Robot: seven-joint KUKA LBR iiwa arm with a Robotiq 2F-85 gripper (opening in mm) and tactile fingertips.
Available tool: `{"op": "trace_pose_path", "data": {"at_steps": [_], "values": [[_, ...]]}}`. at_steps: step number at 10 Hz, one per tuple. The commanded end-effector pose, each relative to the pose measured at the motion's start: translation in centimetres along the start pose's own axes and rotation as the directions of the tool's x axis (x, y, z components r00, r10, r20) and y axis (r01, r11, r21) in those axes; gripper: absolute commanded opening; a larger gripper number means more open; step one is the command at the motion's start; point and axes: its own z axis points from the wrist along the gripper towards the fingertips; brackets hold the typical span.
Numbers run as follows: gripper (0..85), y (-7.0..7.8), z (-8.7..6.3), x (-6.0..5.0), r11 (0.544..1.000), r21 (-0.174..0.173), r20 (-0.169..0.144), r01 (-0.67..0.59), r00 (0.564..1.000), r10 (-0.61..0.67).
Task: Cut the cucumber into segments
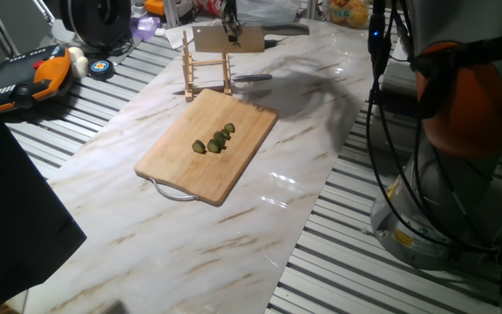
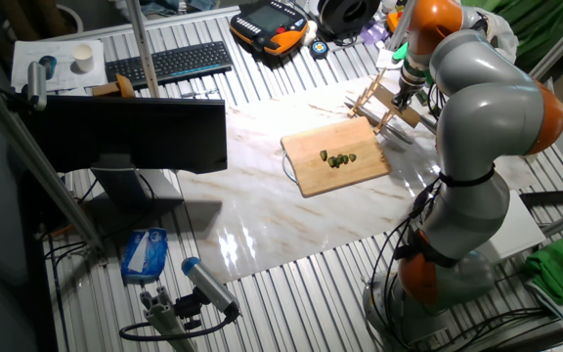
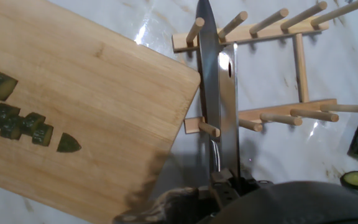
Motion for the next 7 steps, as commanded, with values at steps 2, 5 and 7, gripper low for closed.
{"op": "trace_pose_path", "data": {"at_steps": [2, 5, 7], "values": [[0.7, -0.01, 0.0, 0.01, 1.0, 0.002, -0.003, -0.002, 1.0, 0.002], [0.7, -0.01, 0.0, 0.01, 1.0, -0.012, 0.004, -0.012, 1.0, 0.012], [0.7, -0.01, 0.0, 0.01, 1.0, -0.019, 0.006, -0.009, 1.0, 0.009]]}}
